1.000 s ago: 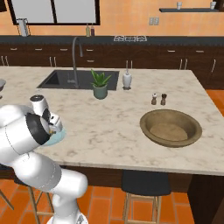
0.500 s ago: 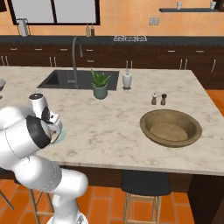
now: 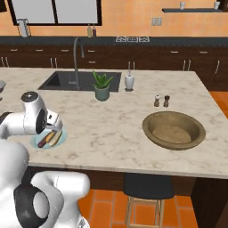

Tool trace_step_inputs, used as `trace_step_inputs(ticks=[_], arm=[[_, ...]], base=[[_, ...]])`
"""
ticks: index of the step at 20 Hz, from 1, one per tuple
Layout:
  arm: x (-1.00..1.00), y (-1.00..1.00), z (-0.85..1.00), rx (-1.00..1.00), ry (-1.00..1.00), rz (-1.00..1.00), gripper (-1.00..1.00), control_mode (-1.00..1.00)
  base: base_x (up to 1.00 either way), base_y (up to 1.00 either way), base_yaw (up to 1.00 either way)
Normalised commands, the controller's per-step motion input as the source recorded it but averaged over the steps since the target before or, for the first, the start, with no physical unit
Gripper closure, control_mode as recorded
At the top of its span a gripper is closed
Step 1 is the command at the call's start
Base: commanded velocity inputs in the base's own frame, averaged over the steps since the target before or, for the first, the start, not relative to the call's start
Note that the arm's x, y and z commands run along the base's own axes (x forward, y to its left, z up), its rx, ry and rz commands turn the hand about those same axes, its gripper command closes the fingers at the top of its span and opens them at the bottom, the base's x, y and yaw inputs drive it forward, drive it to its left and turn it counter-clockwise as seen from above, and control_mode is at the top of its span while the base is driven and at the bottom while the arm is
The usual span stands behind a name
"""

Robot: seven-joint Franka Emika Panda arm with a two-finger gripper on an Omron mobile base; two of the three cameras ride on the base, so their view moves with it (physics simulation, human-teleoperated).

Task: Place one bun and one sausage from the bowl on each plate.

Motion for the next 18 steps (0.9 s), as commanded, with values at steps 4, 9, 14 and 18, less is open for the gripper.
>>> trace_step_inputs(ticks=[4,9,14,18], arm=[[-1.0,-0.58,1.0,0.15,-0.54,0.02,-1.0,-1.0],[-1.0,-0.56,1.0,0.16,-0.52,0.04,-1.0,-1.0],[-1.0,-0.5,1.0,0.15,-0.49,0.04,-1.0,-1.0],[-1.0,-0.78,1.0,0.23,-0.49,0.1,-1.0,-1.0]], base=[[0.0,0.0,0.0],[0.0,0.0,0.0],[0.0,0.0,0.0],[0.0,0.0,0.0]])
